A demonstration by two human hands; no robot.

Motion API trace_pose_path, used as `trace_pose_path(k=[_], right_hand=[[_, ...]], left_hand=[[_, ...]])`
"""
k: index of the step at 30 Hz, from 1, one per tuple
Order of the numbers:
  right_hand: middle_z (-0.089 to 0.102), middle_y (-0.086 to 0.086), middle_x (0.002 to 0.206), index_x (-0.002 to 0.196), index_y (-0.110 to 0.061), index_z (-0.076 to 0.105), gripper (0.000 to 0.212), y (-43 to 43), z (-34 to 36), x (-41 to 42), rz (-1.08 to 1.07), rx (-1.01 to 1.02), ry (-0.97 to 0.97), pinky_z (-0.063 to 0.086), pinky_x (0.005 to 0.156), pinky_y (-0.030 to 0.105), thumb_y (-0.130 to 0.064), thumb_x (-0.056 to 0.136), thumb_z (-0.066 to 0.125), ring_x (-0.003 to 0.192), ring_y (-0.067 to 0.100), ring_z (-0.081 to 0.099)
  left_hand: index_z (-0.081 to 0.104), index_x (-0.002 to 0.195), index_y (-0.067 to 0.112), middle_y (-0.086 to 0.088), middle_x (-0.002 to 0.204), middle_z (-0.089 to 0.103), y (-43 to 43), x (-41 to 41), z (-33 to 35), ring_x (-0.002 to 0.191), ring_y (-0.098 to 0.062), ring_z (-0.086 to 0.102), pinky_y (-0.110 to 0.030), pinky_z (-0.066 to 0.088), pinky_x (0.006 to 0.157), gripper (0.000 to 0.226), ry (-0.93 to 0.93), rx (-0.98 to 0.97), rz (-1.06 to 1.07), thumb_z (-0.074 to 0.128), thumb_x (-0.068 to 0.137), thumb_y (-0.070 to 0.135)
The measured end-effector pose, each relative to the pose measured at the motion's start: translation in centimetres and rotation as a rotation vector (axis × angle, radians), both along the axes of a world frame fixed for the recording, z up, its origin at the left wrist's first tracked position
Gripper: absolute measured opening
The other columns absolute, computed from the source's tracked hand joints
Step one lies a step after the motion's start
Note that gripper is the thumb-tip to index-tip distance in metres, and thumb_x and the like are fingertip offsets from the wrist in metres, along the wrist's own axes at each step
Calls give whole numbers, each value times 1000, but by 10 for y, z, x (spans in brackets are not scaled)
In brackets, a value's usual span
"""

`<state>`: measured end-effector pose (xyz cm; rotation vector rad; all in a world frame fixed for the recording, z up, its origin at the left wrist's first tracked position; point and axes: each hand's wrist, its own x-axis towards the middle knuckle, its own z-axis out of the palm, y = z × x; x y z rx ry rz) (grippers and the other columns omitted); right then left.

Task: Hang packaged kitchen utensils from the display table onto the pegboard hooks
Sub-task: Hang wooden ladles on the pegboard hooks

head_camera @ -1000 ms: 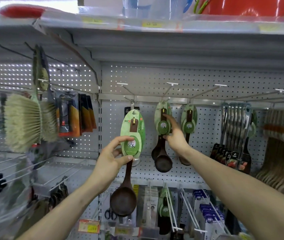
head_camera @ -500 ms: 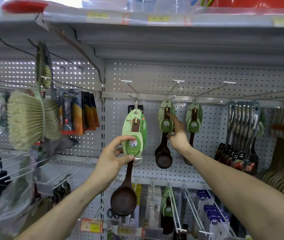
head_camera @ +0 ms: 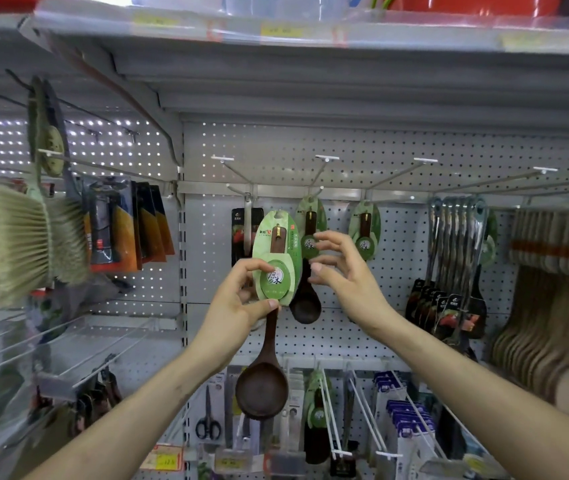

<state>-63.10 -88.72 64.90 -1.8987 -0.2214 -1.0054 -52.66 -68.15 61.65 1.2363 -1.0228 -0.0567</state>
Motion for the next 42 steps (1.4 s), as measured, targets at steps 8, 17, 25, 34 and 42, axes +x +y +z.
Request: trace_pose_path(k=[8, 17, 25, 34, 42], right_hand=[[58, -8, 145, 139, -34, 61, 52, 21, 6, -26, 22, -138, -29, 53, 112, 53, -11, 97, 79, 139, 17, 56], [63, -10, 142, 136, -35, 64, 57, 17, 29, -31, 55, -84, -85, 58, 105, 55, -2, 91, 78, 133, 19, 62], [68, -5, 135, 126, -39, 66, 59, 9, 46, -20, 69, 0, -78, 59, 100, 61, -1, 83, 79, 122, 24, 68], [68, -10, 135, 127, -38, 66, 57, -2, 40, -18, 20, -28, -57, 62, 97, 56, -3, 84, 79, 122, 21, 68], [67, -8, 137, 129, -38, 65, 60, -14, 39, 1, -49, -61, -31, 55, 106, 59, 2, 87, 80, 125, 22, 66]], left_hand=[[59, 126, 30, 9, 124, 71, -26, -22, 6, 115, -17, 72, -25, 56, 91, 48, -172, 17, -45, 75, 93, -2], [56, 140, 41, 14, 131, 62, -16, -22, -4, 122, -16, 66, -29, 59, 95, 61, -277, 124, -55, 71, 97, 0], [51, 147, 57, 18, 134, 57, -15, -10, -16, 122, -9, 62, -38, 59, 100, 74, -420, 313, 16, 70, 99, 5], [49, 148, 60, 28, 137, 56, -21, -7, -23, 125, -5, 59, -17, 52, 98, 74, -538, 294, 14, 71, 99, 9], [49, 149, 60, 24, 128, 56, -39, 14, -27, 119, -10, 62, -23, 54, 98, 77, -552, 309, 34, 71, 99, 6]])
